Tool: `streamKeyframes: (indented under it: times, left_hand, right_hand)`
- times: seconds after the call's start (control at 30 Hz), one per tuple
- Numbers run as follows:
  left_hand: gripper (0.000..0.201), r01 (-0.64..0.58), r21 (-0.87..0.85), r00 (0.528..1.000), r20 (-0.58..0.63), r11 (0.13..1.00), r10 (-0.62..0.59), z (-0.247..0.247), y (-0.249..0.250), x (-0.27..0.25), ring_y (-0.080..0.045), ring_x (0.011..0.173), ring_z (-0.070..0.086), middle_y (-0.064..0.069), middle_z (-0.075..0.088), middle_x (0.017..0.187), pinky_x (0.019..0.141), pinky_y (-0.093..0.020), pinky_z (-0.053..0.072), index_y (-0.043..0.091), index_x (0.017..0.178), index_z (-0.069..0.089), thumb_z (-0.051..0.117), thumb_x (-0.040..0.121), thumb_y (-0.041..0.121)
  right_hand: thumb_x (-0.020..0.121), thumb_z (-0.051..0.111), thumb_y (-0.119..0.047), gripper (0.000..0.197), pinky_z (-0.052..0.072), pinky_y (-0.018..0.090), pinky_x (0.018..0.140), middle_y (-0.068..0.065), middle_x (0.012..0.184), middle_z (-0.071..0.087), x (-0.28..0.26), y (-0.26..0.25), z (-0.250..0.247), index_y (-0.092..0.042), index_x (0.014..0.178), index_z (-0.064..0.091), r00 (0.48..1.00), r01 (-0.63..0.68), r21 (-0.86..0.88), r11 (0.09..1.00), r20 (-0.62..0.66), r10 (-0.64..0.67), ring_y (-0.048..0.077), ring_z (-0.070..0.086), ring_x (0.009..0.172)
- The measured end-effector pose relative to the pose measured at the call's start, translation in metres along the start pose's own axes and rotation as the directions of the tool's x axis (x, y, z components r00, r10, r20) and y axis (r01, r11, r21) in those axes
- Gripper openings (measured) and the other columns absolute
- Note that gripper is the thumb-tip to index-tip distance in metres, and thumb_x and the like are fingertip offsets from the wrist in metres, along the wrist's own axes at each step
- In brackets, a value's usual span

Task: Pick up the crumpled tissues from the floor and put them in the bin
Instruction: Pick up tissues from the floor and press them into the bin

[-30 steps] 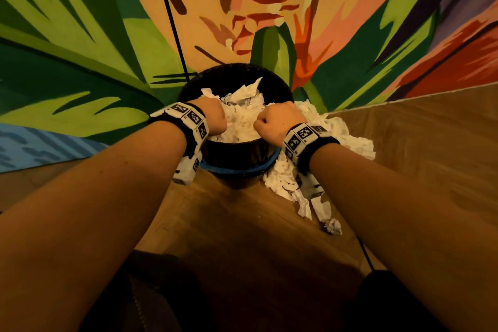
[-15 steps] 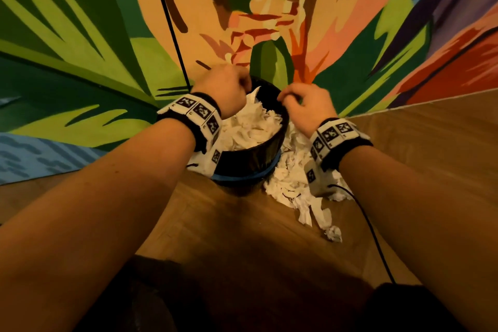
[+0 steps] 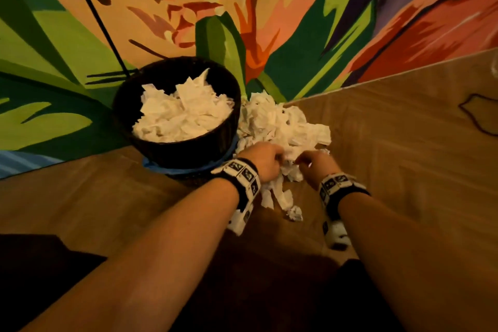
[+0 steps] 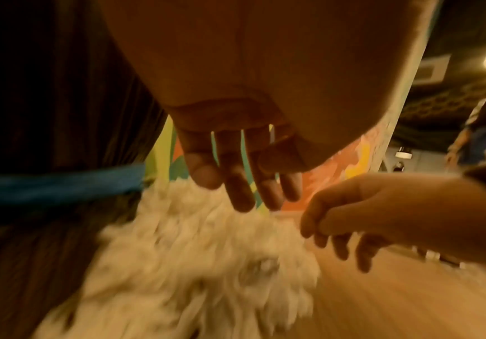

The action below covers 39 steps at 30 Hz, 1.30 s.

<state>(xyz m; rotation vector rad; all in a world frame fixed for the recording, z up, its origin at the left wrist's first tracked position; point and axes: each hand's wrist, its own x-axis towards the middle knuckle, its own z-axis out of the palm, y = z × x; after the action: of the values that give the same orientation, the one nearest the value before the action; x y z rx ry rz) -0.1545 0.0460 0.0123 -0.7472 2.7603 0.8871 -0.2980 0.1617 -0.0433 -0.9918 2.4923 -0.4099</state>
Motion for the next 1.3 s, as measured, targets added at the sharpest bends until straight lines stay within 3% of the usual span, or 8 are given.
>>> streamKeyframes:
  times: [0.13,0.37,0.63,0.83,0.97,1.1,1.23,1.3]
  left_hand:
    - [0.035,0.058,0.121,0.973,0.216,0.991,-0.083,0.064,-0.034,0.0,-0.027,0.113,0.056,-0.005,0.054,0.132,0.09,-0.031,0.047,0.023,0.123,0.061,0.049,0.092,0.015]
    - [0.072,0.009,0.216,0.938,0.336,0.976,-0.083,0.135,-0.064,0.0,-0.026,0.141,0.03,0.015,-0.008,0.161,0.106,-0.041,0.042,0.04,0.149,0.024,0.056,0.087,0.021]
    - [0.061,0.106,0.28,0.95,0.256,0.954,-0.181,0.164,-0.07,-0.004,-0.031,0.138,0.028,-0.008,0.023,0.151,0.102,-0.048,0.044,0.024,0.139,0.036,0.059,0.086,0.004]
    - [0.051,0.294,-0.016,0.944,0.161,0.956,-0.288,0.166,-0.085,-0.015,-0.02,0.091,0.057,-0.005,0.055,0.118,0.077,-0.035,0.053,0.032,0.121,0.031,0.057,0.088,0.003]
    - [0.041,0.324,-0.066,0.936,0.167,0.944,-0.309,0.162,-0.094,-0.019,-0.02,0.099,0.059,0.001,0.055,0.12,0.079,-0.031,0.05,0.03,0.118,0.045,0.061,0.087,0.009]
    - [0.019,0.282,-0.065,0.959,0.004,0.957,-0.283,0.158,-0.102,-0.023,-0.01,0.087,0.053,0.012,0.042,0.117,0.083,-0.031,0.052,0.031,0.078,0.05,0.056,0.087,0.016]
    - [0.025,0.271,-0.064,0.95,-0.145,0.96,-0.278,0.152,-0.11,-0.024,-0.006,0.071,0.053,0.015,0.03,0.128,0.064,-0.027,0.055,0.031,0.074,0.042,0.06,0.083,0.015]
    - [0.023,0.273,-0.022,0.952,-0.138,0.962,-0.274,0.15,-0.112,-0.022,-0.006,0.07,0.052,0.017,0.019,0.145,0.058,-0.025,0.049,0.032,0.078,0.044,0.061,0.082,0.017]
  right_hand:
    - [0.091,0.056,-0.025,0.017,0.049,0.029,0.082,0.005,0.122,0.054,-0.021,0.029,0.05,-0.029,0.104,0.066,0.972,-0.105,-0.048,0.993,0.207,0.113,0.02,0.057,0.099]
    - [0.085,0.069,-0.027,0.043,0.043,0.034,0.102,0.009,0.132,0.043,-0.047,0.039,0.11,-0.031,0.126,0.058,0.908,-0.138,-0.091,0.986,0.386,0.162,0.028,0.047,0.122]
    - [0.087,0.064,-0.02,0.011,0.05,0.037,0.089,0.005,0.112,0.051,-0.048,0.048,0.126,-0.022,0.093,0.055,0.909,-0.328,0.013,0.944,0.276,0.312,0.023,0.053,0.099]
    - [0.09,0.053,-0.01,0.028,0.052,0.039,0.085,0.006,0.123,0.048,-0.036,0.035,0.124,-0.022,0.115,0.05,0.952,-0.284,0.279,0.917,-0.031,0.304,0.026,0.056,0.103]
    - [0.089,0.047,0.0,0.068,0.046,0.037,0.104,-0.007,0.154,0.018,-0.03,0.022,0.132,-0.045,0.14,0.042,0.972,-0.096,0.074,0.993,0.223,0.077,0.023,0.041,0.131]
    - [0.094,0.043,-0.008,0.057,0.033,0.032,0.112,-0.007,0.159,0.023,-0.032,0.017,0.143,-0.03,0.146,0.04,0.953,-0.084,-0.014,0.996,0.29,0.085,0.021,0.034,0.139]
    - [0.093,0.059,-0.029,0.02,0.048,0.026,0.087,-0.003,0.122,0.062,-0.038,0.028,0.144,-0.03,0.111,0.069,0.96,-0.21,0.137,0.968,0.214,0.178,0.011,0.057,0.1]
    - [0.084,0.072,-0.035,0.01,0.047,0.021,0.071,-0.007,0.101,0.062,-0.042,0.034,0.141,-0.032,0.088,0.062,0.945,-0.324,0.317,0.891,0.159,0.287,0.006,0.056,0.086]
